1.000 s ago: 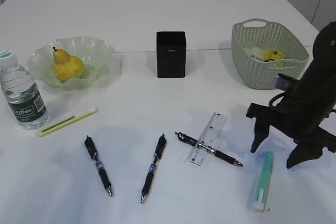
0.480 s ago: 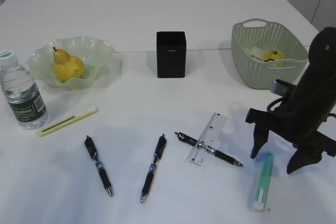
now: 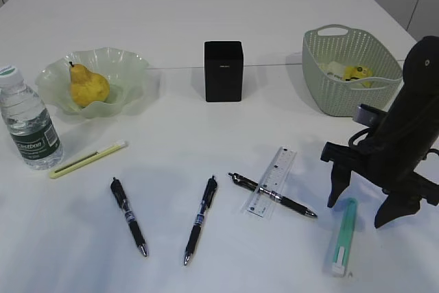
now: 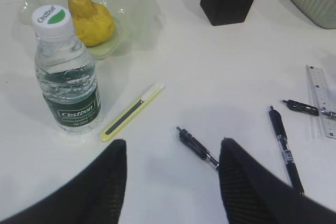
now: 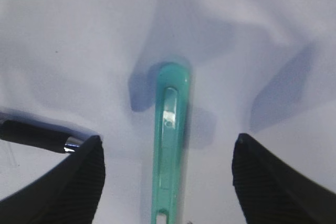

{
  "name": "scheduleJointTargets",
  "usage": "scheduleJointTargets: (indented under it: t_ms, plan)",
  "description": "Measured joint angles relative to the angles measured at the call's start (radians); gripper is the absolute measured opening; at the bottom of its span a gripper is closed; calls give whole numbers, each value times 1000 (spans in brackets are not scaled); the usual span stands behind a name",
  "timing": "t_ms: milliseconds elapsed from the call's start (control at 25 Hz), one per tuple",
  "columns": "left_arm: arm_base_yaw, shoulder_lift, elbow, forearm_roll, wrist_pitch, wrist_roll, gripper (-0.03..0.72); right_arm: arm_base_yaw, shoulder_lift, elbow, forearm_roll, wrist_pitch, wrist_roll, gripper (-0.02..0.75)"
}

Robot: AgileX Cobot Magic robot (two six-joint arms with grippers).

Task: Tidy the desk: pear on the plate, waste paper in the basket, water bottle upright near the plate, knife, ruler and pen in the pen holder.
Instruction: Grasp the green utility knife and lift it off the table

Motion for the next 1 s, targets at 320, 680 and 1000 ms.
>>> scheduleJointTargets:
  t_ms: [320, 680, 1000]
  plan:
    - [0, 0, 0, 1, 4, 0, 393, 0, 32, 0, 17, 0, 0, 586]
    - [0, 0, 0, 1, 4, 0, 393, 0, 32, 0, 17, -6, 0, 586]
    - [0, 0, 0, 2, 7, 0, 393, 0, 32, 0, 5, -8, 0, 586]
